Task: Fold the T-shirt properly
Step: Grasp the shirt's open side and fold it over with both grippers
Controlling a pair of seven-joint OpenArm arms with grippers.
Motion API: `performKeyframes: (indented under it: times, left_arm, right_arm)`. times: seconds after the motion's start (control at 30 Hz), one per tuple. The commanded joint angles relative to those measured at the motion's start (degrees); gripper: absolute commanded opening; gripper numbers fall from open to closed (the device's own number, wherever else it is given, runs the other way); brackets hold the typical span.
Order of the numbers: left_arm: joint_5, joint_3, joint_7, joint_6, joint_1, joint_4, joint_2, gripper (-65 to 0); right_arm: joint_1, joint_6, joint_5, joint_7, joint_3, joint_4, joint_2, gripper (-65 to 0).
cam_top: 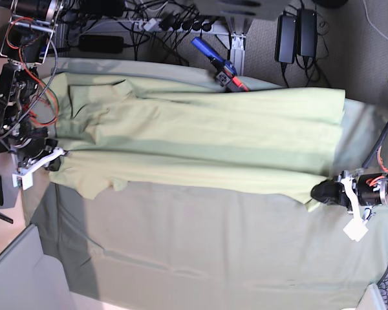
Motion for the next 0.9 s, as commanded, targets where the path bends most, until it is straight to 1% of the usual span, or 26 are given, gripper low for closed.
performKeyframes:
  times: [0.0, 0.13, 0.27, 0.37, 0.4, 0.43, 0.47, 0.5, 0.53, 0.67, 0.77, 0.8, 0.87]
  left_arm:
    - [-0.6, -0.4, -0.6, -0.7, -0.3, 2.6, -1.2, -65.0]
    - [2.2, -0.4, -1.0, -0.7, 2.3, 6.1, -1.2, -65.0]
    - [2.9, -0.4, -1.3, -0.7, 3.7, 6.1, -1.2, -65.0]
    - [2.9, -0.4, -1.4, -0.7, 4.4, 6.1, -1.2, -65.0]
    - [2.9, -0.4, -1.4, -0.7, 4.6, 6.1, -1.0, -65.0]
    - [2.9, -0.4, -1.4, -0.7, 4.7, 6.1, -0.9, -65.0]
    - [2.9, -0.4, -1.6, -0.7, 4.9, 6.1, -0.9, -65.0]
    - [2.9, -0.4, -1.8, -0.7, 5.0, 6.1, -0.9, -65.0]
    - [3.0, -0.4, -1.9, -0.7, 5.2, 6.1, -0.9, -65.0]
    - [4.1, -0.4, -3.1, -0.7, 5.2, 6.1, -0.9, -65.0]
    - [5.2, -0.4, -4.0, -0.7, 5.2, 6.1, -0.9, -65.0]
    - [5.2, -0.4, -4.0, -0.7, 5.2, 6.1, -0.9, -65.0]
    - [5.2, -0.4, -3.9, -0.7, 5.2, 6.1, -0.8, -65.0]
  right_arm:
    - [0.0, 1.4, 0.5, 0.7, 1.5, 1.4, 1.6, -65.0]
    - [-3.2, 1.4, 1.5, 0.7, 4.0, 2.6, 1.6, -65.0]
    - [-6.0, 1.4, 1.6, 0.7, 5.3, 2.8, 1.4, -65.0]
    - [-7.1, 1.4, 1.3, -0.2, 5.3, 2.6, 0.5, -65.0]
    - [-7.1, 1.4, 0.9, -1.3, 5.3, 2.5, 0.2, -55.3]
    - [-7.2, 1.4, 0.9, -1.7, 5.3, 2.5, -0.2, -44.0]
    - [-7.3, 1.4, 0.9, -1.7, 5.4, 2.5, -0.6, -34.1]
    - [-7.6, 1.3, 1.0, -1.6, 5.3, 2.5, -0.7, -26.7]
    - [-7.7, 1.3, 1.3, -1.7, 5.4, 2.5, -0.8, -23.2]
    - [-7.7, 1.3, 1.6, -1.9, 7.8, 3.6, -1.0, -22.8]
    - [-7.7, 1.3, 3.6, -4.7, 13.9, 7.5, -2.4, -22.8]
    - [-7.7, 1.4, 3.7, -5.2, 16.1, 9.1, -3.0, -22.8]
    - [-7.7, 1.4, 3.7, -5.3, 18.8, 10.9, -3.2, -22.8]
